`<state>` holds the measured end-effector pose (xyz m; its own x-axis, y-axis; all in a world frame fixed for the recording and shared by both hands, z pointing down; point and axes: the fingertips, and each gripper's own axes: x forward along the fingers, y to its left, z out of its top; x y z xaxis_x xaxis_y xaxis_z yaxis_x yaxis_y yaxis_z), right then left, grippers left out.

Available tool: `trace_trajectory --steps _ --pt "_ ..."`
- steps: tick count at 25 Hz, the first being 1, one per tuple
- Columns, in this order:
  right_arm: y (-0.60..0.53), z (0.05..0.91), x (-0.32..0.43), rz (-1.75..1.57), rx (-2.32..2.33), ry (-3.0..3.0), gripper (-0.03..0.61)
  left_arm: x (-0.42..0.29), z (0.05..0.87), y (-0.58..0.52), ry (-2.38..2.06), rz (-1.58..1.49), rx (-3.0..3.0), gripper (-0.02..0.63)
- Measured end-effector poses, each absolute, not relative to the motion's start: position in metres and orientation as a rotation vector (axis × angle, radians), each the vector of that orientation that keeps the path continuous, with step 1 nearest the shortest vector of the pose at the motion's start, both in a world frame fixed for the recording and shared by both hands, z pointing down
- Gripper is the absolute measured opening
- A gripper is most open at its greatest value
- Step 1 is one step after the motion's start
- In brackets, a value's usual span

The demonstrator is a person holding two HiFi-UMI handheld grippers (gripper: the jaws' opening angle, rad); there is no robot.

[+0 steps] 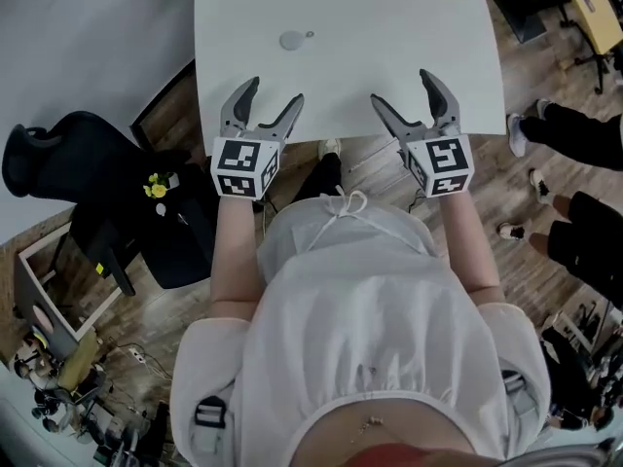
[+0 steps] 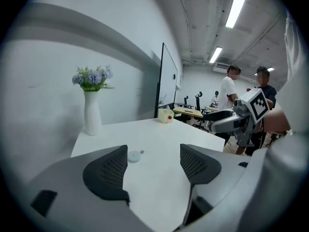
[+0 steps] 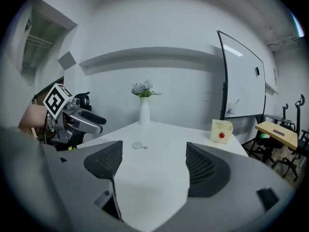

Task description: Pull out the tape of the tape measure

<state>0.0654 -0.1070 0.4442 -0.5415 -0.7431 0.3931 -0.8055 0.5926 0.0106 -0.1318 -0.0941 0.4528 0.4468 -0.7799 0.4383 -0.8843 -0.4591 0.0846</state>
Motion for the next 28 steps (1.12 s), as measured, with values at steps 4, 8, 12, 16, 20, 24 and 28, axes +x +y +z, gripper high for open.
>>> trace_trajectory --steps 4,8,12,16,20,24,28 --pt "-0.151 0.473 0.050 0.329 1.233 -2.418 0.411 -0.147 0.494 -0.139 -1.357 0.586 2.339 0.341" --pt "-0.181 0.504 0.041 0.388 1.218 -2.366 0.411 -0.152 0.533 -0.172 -1.276 0.660 2.293 0.341" --pt "-0.204 0.520 0.037 0.421 1.215 -2.339 0.411 -0.147 0.562 -0.200 -1.195 0.742 2.275 0.341" --pt "-0.220 0.526 0.032 0.435 1.211 -2.328 0.411 -0.142 0.577 -0.219 -1.128 0.810 2.274 0.341" --pt "-0.230 0.535 0.033 0.455 1.203 -2.310 0.410 -0.132 0.596 -0.228 -1.048 0.930 2.261 0.341" --pt "-0.237 0.537 0.035 0.461 1.204 -2.299 0.410 -0.130 0.610 -0.232 -1.025 1.082 2.251 0.341" --pt "-0.242 0.535 0.037 0.463 1.207 -2.300 0.408 -0.130 0.612 -0.232 -1.038 1.117 2.271 0.337"
